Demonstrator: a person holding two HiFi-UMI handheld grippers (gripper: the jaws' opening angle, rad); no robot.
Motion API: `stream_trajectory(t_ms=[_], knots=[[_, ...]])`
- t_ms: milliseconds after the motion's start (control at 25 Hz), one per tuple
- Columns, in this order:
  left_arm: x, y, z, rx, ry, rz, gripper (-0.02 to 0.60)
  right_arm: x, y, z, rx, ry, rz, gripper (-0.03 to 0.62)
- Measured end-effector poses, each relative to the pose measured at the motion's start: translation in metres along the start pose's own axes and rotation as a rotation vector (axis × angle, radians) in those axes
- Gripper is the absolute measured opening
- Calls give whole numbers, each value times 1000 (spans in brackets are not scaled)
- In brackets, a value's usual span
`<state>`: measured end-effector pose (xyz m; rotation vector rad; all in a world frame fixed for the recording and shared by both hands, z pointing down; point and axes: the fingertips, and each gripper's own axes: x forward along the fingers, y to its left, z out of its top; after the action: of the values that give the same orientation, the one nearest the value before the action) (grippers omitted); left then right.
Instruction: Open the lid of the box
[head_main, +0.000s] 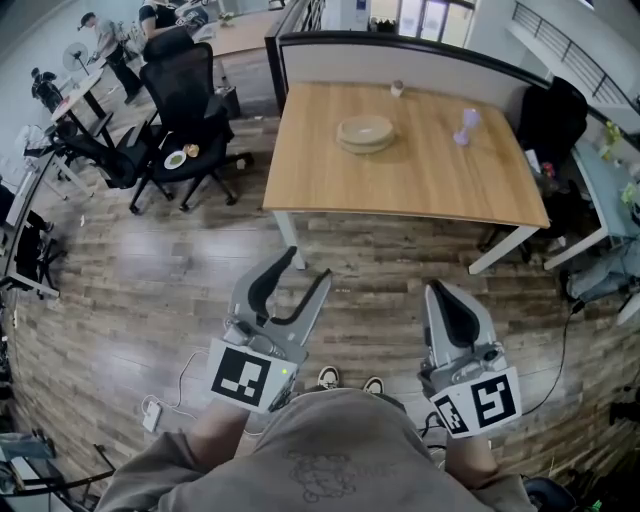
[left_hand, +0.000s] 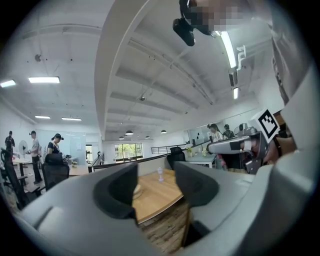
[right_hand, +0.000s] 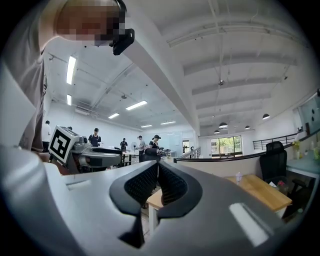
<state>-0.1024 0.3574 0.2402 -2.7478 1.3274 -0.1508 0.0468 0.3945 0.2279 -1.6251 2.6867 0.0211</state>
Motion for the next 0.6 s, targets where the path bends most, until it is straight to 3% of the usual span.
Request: stream_trajectory(t_ms=[40, 80, 320, 400, 480, 600], knots=[[1, 4, -3, 7, 6, 12, 275, 3, -1, -1, -5, 3, -10, 14], [2, 8, -6, 7, 11, 17, 294, 6, -3, -2, -9, 7, -21, 14], [-7, 30, -14, -12, 12, 21, 275, 15, 7, 8, 12, -48, -32, 18], [-10, 36, -15, -15, 11, 18, 275, 15, 2, 18, 12, -95, -86, 232], [-10, 42, -18, -17, 16, 19, 275, 16, -10, 19, -20, -94, -160, 233], [-7, 49, -23, -26, 22, 24, 275, 17, -17, 14, -44, -60, -181, 233]])
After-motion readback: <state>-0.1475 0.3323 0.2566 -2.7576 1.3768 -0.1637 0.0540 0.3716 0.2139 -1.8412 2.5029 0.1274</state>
